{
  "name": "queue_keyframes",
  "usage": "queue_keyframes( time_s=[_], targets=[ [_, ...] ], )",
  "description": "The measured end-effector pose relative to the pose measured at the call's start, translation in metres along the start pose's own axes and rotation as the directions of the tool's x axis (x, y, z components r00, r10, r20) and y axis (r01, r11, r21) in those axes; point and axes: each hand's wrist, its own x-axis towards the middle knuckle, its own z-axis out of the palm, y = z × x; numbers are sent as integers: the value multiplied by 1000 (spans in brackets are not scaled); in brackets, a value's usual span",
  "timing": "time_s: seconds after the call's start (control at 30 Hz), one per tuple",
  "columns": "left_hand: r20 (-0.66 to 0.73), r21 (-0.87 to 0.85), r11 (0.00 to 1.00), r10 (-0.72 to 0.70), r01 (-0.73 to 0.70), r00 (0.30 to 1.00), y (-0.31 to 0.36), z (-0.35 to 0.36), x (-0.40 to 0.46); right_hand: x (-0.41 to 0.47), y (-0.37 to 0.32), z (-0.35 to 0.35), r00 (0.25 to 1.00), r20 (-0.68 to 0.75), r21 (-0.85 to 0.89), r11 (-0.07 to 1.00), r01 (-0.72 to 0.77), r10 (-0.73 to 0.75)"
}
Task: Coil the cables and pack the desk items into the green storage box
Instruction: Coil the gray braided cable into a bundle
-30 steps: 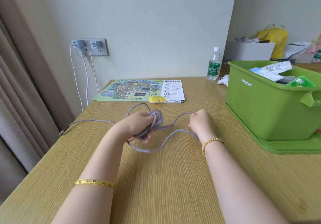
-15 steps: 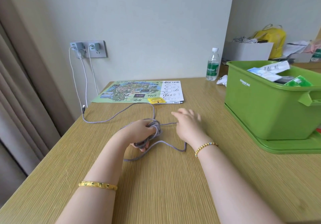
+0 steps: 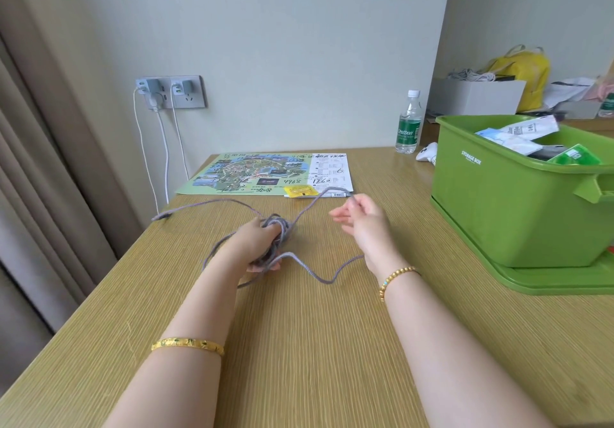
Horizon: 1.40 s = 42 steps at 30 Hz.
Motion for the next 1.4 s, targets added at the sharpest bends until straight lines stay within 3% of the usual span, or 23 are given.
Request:
queue_keyframes(
  time_s=[0.1, 0.17, 0.23, 0.3, 0.37, 0.43, 0.53, 0.57, 0.63, 0.73, 0.87, 0.9, 1.0, 1.1, 1.13, 1.2, 1.27, 1.33, 1.4],
  targets=[
    [-80, -163, 985, -66, 52, 995, -5, -4, 5, 4, 5, -12, 965, -187, 132, 978, -159, 183],
    [-119, -224, 973, -77, 49, 990, -7, -6, 7, 7, 8, -17, 933, -266, 88, 969, -229, 244],
    [-125, -218, 976, -56, 28, 991, -6, -5, 7, 7, 8, -18, 931, -309, -216, 939, -268, 194],
    [-74, -162, 987, -31, 19, 997, -3, -3, 4, 2, 10, -15, 950, -309, -614, 753, -236, 45],
    [3, -72, 997, -17, 17, 1000, 1, 0, -1, -3, 13, -10, 974, -211, -817, 562, -131, -80],
    [77, 30, 1000, 2, -4, 997, 4, 3, -5, -7, 11, -5, 975, -87, -912, 410, 5, -204],
    [187, 234, 968, 47, -91, 981, 9, 8, -12, -7, 7, 1, 897, 154, -942, 214, 260, -414],
    [221, 268, 957, 54, -113, 974, 10, 9, -14, -7, 7, 3, 867, 239, -927, 163, 338, -438],
    [274, 284, 948, 63, -143, 960, 11, 11, -17, -6, 9, 7, 848, 397, -878, 124, 462, -350],
    [280, 231, 963, 70, -138, 957, 12, 11, -19, -5, 14, 7, 884, 449, -849, 247, 467, -128],
    [218, 199, 968, 110, -154, 970, 11, 11, -17, -1, 16, 4, 904, 412, -829, 364, 424, -115],
    [188, 172, 973, 122, -155, 975, 10, 10, -16, -2, 16, 4, 907, 407, -798, 443, 408, -103],
    [92, -16, 995, 103, -102, 990, 6, 5, -9, -5, 4, 5, 941, 322, -516, 814, 266, -104],
    [-10, -243, 969, 35, -36, 999, 1, 0, -1, -4, -8, 5, 979, 183, -66, 992, 107, -94],
    [-39, -316, 948, 10, -22, 999, 0, -2, 1, -2, -9, 3, 989, 135, 127, 991, 45, -62],
    [-68, -500, 866, -33, -5, 997, -1, -5, 4, 1, -11, -4, 998, 46, 455, 889, -61, 45],
    [-51, -694, 720, -78, 21, 996, 0, -8, 4, 4, -9, -13, 981, -38, 606, 785, -129, 190],
    [-33, -760, 648, -101, 40, 994, 1, -10, 2, 5, -6, -18, 949, -69, 588, 781, -210, 307],
    [-15, -769, 636, -103, 54, 995, 1, -10, 1, 5, -2, -17, 929, -123, 370, 884, -284, 350]
  ],
)
